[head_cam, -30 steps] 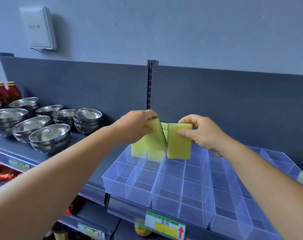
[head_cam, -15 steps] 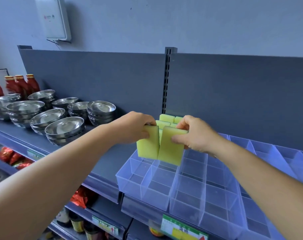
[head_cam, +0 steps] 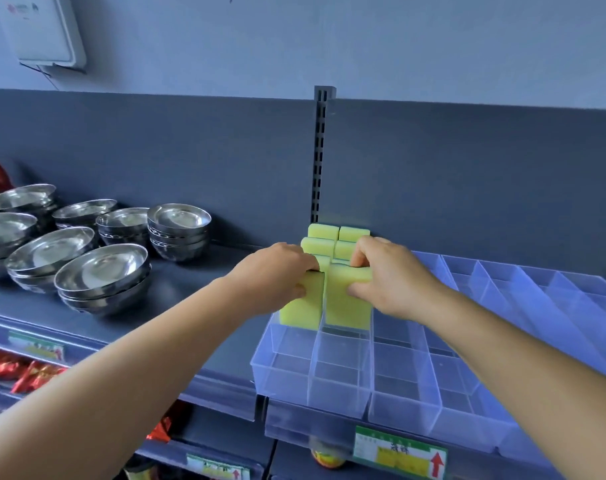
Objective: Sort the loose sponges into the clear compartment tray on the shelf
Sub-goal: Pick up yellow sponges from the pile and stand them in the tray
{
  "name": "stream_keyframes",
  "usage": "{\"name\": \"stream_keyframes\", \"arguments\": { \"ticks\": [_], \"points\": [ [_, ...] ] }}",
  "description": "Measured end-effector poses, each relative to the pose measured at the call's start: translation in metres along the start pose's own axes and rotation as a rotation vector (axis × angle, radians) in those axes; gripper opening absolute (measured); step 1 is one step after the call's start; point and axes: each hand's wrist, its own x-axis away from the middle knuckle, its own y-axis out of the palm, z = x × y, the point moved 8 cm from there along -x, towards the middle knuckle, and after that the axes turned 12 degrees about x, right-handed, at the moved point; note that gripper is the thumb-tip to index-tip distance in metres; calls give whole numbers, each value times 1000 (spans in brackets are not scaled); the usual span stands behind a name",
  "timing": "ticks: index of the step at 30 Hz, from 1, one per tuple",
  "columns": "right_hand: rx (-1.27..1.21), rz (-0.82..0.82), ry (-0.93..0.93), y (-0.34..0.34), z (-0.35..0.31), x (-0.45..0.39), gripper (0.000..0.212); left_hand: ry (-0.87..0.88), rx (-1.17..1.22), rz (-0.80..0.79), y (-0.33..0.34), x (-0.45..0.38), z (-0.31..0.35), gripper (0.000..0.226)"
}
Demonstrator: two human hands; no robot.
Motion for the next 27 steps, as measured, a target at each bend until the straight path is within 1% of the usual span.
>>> {"name": "stream_keyframes", "arguments": {
  "ticks": [4, 8, 11, 14, 16, 18, 21, 24, 27],
  "points": [
    [116, -72, 22, 22, -2, 10, 23, 33, -43, -8, 14, 2, -2, 34],
    [115, -64, 98, 27, -2, 15, 25, 59, -20, 13, 17, 5, -2, 33],
    [113, -71, 128, 28, -3, 18, 39, 64, -33, 12, 15, 6, -2, 34],
    [102, -51, 163, 22, 0, 27, 52, 87, 1, 27, 9, 10, 4, 49],
    [105, -32, 186, 14, 6, 37, 60, 142, 30, 63, 1, 12, 17, 54],
    [129, -20, 214, 4, 16, 48, 65, 211, 42, 76, -3, 11, 36, 53],
    [161, -37, 273, -8, 39, 68, 67, 282, 49, 51, 1, 5, 69, 55],
    [205, -64, 330, -19, 68, 91, 68, 349, 37, 13, 13, -2, 106, 51],
    [223, -68, 396, -30, 99, 118, 69, 408, 32, -21, 26, -9, 145, 51]
  ]
}}
